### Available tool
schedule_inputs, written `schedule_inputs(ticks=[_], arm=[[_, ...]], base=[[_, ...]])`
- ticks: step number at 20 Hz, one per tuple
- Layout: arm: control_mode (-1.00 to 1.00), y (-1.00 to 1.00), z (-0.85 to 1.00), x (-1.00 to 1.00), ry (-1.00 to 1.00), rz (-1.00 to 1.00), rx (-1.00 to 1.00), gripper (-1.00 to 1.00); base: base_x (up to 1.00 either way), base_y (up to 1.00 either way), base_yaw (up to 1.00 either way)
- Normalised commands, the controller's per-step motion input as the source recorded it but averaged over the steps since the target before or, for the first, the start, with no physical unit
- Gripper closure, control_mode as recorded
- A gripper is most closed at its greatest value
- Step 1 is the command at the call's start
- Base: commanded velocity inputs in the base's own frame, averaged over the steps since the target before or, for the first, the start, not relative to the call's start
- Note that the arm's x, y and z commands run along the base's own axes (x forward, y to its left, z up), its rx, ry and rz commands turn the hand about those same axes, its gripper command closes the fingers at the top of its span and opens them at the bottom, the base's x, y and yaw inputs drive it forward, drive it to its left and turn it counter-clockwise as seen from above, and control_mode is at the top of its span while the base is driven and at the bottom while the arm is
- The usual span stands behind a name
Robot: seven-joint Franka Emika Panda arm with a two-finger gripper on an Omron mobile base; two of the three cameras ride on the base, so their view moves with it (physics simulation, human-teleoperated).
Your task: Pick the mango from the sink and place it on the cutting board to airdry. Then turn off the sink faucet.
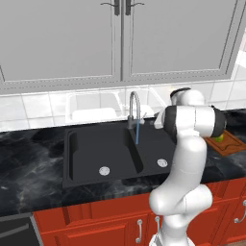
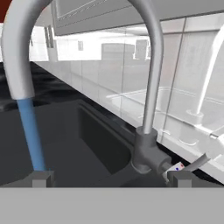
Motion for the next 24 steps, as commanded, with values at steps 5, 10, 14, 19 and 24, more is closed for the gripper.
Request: schedule_inputs(ticks=[5, 10, 14, 19, 24], arm=[[-1.00, 0.00, -0.09, 0.13, -0.03, 0.00, 0.00, -1.00], [-1.00, 0.00, -0.12, 0.19, -0.01, 0.00, 0.00, -1.00], [-1.00, 0.00, -0.13, 0.22, 0.00, 0.00, 0.00, -1.00], [-1.00, 0.00, -0.08, 0.25, 0.00, 0.00, 0.00, -1.00], [-1.00, 0.00, -0.07, 0.27, -0.02, 0.00, 0.00, -1.00]], base=[[0.00, 0.00, 0.00], [0.00, 0.00, 0.00], [0.00, 0.00, 0.00], [0.00, 0.00, 0.00], [0.00, 0.00, 0.00]])
